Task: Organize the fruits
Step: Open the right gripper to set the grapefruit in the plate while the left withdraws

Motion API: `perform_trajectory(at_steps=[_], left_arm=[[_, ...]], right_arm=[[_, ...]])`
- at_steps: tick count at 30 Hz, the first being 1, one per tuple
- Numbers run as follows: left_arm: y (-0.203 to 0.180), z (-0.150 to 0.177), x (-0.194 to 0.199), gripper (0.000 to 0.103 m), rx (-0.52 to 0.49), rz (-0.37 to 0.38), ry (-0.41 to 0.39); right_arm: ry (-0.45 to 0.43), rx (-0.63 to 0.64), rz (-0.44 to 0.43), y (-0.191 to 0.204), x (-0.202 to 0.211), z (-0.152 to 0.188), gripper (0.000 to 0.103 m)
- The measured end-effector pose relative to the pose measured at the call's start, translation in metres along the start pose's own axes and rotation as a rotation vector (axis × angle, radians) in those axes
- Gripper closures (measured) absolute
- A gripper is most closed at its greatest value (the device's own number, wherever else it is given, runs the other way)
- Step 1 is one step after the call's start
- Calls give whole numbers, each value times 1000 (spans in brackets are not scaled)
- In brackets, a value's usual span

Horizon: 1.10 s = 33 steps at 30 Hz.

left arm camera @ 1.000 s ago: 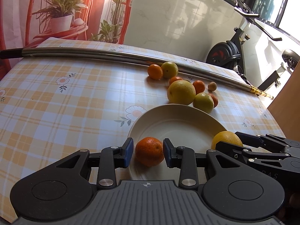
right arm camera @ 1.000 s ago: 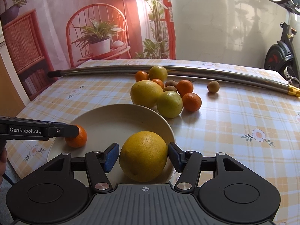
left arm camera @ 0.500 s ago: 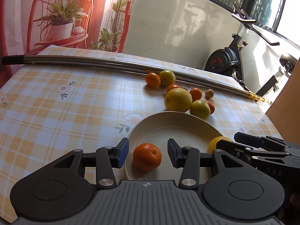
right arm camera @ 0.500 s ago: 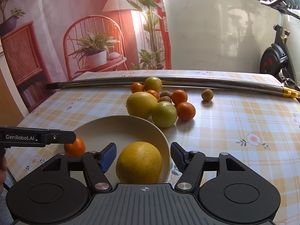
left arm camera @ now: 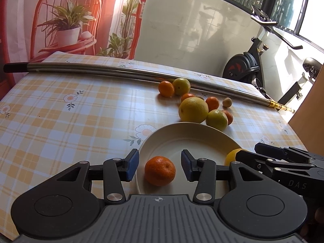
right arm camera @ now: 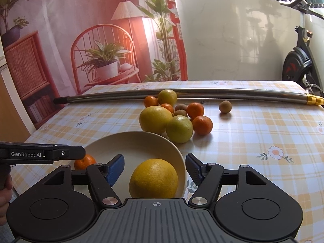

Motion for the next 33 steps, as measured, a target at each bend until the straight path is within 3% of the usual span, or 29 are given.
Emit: perform_trajectory(at_steps=[21,33], left_arm=[[-1,-4,4,55,-2,-19,-14],[9,-53,18,55,34,-48,-96]], right_arm=[[-20,-21,4,-6,3,0,40],[-122,35,63,-25,14,-28,40]])
Point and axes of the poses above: each gripper's, at about its wrist camera, not at the fingertips, and x roughly against the way its jaws point, y to its left, z to its underside, the point moved 9 cm from there along -x, roughly the way its jaws point, and after that the axes turned 5 degrees about x, right-handed, at the moved point
